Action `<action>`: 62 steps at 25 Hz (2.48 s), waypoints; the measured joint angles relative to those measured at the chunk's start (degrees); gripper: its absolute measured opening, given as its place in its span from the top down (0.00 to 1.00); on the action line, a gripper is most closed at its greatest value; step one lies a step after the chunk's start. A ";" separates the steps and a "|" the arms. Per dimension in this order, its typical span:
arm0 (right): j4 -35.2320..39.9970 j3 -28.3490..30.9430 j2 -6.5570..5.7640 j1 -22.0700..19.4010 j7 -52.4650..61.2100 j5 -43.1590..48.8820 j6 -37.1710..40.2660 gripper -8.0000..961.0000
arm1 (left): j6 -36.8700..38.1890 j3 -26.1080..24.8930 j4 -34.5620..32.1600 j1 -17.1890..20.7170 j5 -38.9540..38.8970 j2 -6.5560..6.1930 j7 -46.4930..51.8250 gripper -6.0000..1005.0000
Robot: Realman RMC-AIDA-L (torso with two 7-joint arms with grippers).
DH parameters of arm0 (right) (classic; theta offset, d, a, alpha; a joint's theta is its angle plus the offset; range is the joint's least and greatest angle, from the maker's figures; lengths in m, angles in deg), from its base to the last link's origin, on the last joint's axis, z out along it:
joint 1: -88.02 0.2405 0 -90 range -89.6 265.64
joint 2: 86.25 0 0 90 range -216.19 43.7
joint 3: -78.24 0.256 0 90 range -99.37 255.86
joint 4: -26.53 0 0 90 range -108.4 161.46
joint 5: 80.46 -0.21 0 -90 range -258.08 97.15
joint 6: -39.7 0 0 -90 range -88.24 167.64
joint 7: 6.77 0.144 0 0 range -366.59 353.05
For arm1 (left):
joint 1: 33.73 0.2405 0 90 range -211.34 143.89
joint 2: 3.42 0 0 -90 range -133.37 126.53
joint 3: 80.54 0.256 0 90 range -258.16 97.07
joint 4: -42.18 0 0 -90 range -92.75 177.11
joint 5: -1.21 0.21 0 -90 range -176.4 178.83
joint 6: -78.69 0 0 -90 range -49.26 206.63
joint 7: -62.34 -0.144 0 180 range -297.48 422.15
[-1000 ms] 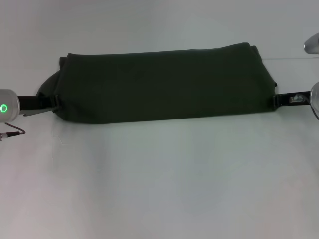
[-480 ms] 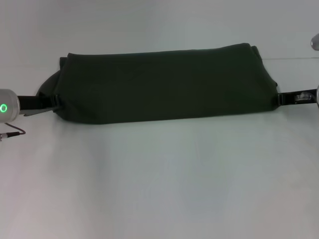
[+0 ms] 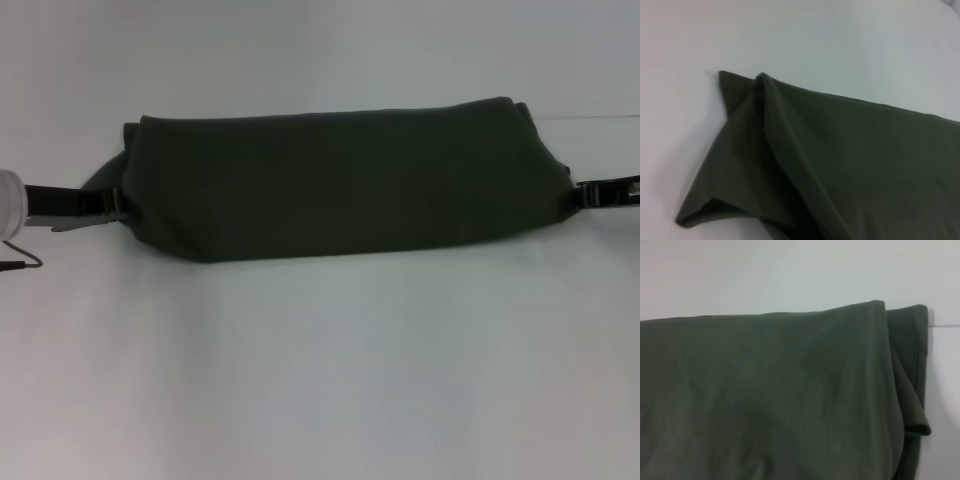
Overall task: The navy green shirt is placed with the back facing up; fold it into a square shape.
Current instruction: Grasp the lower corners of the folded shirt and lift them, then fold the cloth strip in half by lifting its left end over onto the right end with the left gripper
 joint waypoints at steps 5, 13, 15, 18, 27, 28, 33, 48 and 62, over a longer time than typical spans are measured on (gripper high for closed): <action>1.39 0.78 -1.38 -1.46 -0.13 0.00 6.16 0.94 | 7.81 -2.13 -1.26 -0.22 2.06 -1.37 -0.03 0.99; 4.42 2.34 -1.95 -4.79 -0.85 0.00 16.02 0.93 | 18.37 -5.11 -3.58 -0.84 7.99 -2.61 0.64 0.99; 5.55 3.23 -1.80 -5.89 -1.40 -0.17 18.52 0.93 | 20.53 -5.20 -4.31 -0.85 8.77 -2.82 0.97 0.99; 7.18 5.11 -1.64 -7.72 -2.18 -0.73 22.17 0.93 | 24.47 -5.23 -5.46 -0.87 10.40 -3.20 1.33 0.99; 9.33 7.00 -1.54 -12.26 -2.68 -2.84 26.92 0.93 | 30.07 -5.41 -7.61 -0.50 13.46 -3.66 2.10 0.99; 9.25 7.05 -1.51 -12.24 -2.79 -2.84 26.80 0.93 | 29.61 -5.42 -7.62 -0.53 13.87 -3.69 2.25 0.99; 8.79 6.86 -1.41 -11.37 -2.53 -2.40 25.67 0.92 | 27.84 -4.88 -7.46 -0.97 14.72 -3.68 4.02 0.96; 7.34 8.11 -2.83 -8.13 -1.83 -2.91 23.55 0.50 | 27.76 -7.94 -7.97 -1.44 14.20 -4.25 5.49 0.69; 8.89 10.30 -1.59 -7.02 -17.62 -22.99 14.32 0.14 | 25.81 -10.03 -7.75 -3.12 9.45 -5.12 8.50 0.13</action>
